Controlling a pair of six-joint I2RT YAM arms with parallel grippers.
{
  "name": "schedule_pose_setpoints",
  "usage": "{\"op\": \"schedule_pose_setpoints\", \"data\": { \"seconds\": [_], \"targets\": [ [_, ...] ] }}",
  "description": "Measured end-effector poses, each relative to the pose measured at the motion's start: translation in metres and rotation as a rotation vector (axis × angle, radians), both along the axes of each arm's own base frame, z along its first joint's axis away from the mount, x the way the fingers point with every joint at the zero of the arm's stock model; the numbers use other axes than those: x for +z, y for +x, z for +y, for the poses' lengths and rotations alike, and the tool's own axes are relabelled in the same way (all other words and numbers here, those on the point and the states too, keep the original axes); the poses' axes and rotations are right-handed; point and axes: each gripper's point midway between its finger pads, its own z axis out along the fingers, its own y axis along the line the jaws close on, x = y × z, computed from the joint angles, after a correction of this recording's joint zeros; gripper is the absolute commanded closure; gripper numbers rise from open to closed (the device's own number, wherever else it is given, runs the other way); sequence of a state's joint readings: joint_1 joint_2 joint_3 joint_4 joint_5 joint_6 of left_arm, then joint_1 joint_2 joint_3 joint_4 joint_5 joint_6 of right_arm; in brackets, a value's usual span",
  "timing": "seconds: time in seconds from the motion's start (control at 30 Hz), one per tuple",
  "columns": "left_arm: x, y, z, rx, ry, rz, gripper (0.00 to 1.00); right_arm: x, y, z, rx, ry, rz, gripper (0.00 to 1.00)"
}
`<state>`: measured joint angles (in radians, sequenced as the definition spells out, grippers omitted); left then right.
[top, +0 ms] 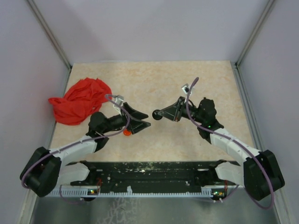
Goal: Insert the wireless bluetooth earbuds into the charging case
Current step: Pick up the charging case at the center of the board.
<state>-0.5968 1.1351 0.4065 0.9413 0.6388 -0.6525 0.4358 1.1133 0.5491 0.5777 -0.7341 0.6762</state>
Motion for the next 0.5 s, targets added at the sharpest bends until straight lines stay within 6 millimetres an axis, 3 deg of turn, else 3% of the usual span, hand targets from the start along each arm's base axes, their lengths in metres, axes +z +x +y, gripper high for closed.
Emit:
{"op": "schedule_pose_setpoints", "data": {
  "seconds": [0.3, 0.5],
  "targets": [
    [-0.004, -0.008, -0.009, -0.1, -0.041, 0.075, 0.26, 0.015, -0.011, 0.008, 0.052, 0.042, -0.047, 1.0],
    [0.003, -0.01, -0.011, -0.132, -0.046, 0.058, 0.37, 0.016, -0.02, 0.014, 0.097, 0.041, -0.062, 1.0]
  ]
}}
